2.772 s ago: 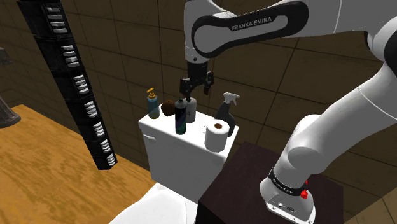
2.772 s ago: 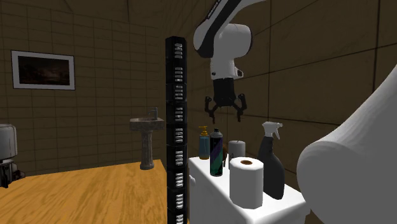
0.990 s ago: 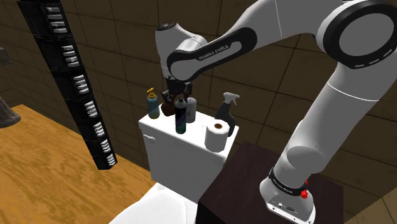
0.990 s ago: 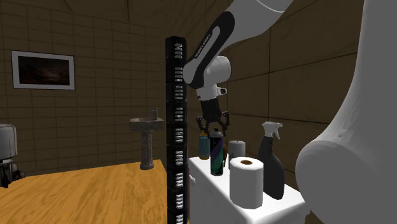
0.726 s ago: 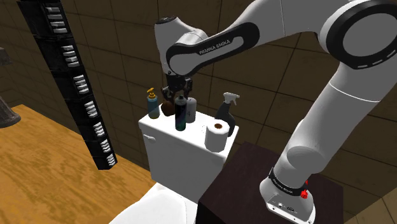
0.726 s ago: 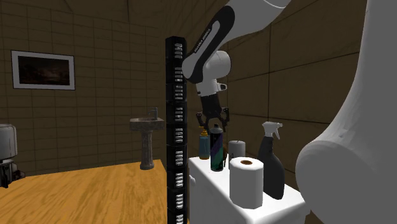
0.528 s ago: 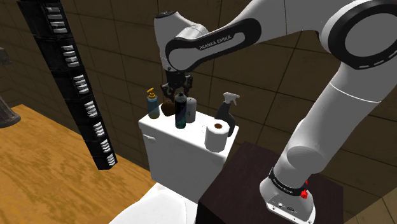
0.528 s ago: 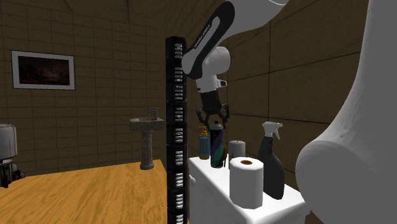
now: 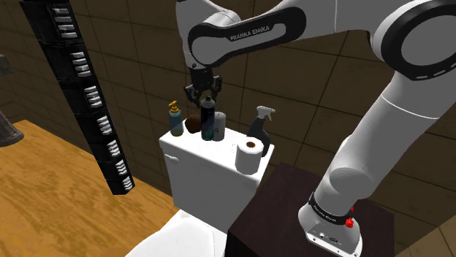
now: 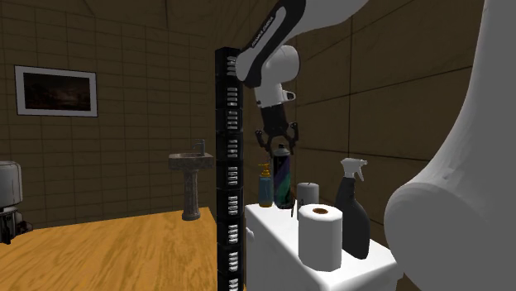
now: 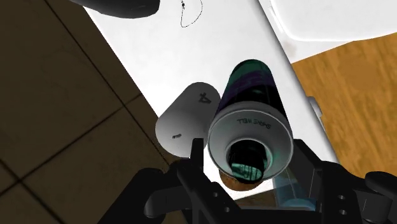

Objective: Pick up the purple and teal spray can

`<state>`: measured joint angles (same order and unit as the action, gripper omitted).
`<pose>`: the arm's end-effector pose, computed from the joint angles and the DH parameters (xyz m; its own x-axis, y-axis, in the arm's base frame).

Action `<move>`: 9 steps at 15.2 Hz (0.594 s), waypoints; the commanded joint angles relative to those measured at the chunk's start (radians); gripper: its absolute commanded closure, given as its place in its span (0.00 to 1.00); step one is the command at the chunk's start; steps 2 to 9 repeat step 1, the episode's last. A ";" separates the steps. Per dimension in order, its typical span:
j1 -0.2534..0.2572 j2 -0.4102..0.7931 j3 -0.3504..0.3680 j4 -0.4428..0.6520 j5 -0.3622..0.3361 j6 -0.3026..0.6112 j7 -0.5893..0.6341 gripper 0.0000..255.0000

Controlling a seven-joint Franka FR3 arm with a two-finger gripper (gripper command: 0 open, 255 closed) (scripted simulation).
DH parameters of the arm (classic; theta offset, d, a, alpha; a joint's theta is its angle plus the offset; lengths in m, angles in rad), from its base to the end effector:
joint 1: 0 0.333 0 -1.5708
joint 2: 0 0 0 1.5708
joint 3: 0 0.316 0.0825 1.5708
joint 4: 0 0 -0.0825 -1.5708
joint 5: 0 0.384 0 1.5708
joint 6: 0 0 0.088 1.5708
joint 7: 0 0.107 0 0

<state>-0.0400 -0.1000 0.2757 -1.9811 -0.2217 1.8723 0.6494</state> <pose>0.5180 0.1114 0.5094 0.9370 -0.3260 0.1255 -0.3458 -0.9167 0.2005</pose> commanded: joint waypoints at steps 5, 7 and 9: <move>0.000 0.000 0.000 0.009 0.001 -0.009 -0.001 1.00; 0.000 0.000 0.000 0.009 0.001 -0.009 -0.001 1.00; 0.000 0.000 0.000 0.009 0.001 -0.009 -0.001 1.00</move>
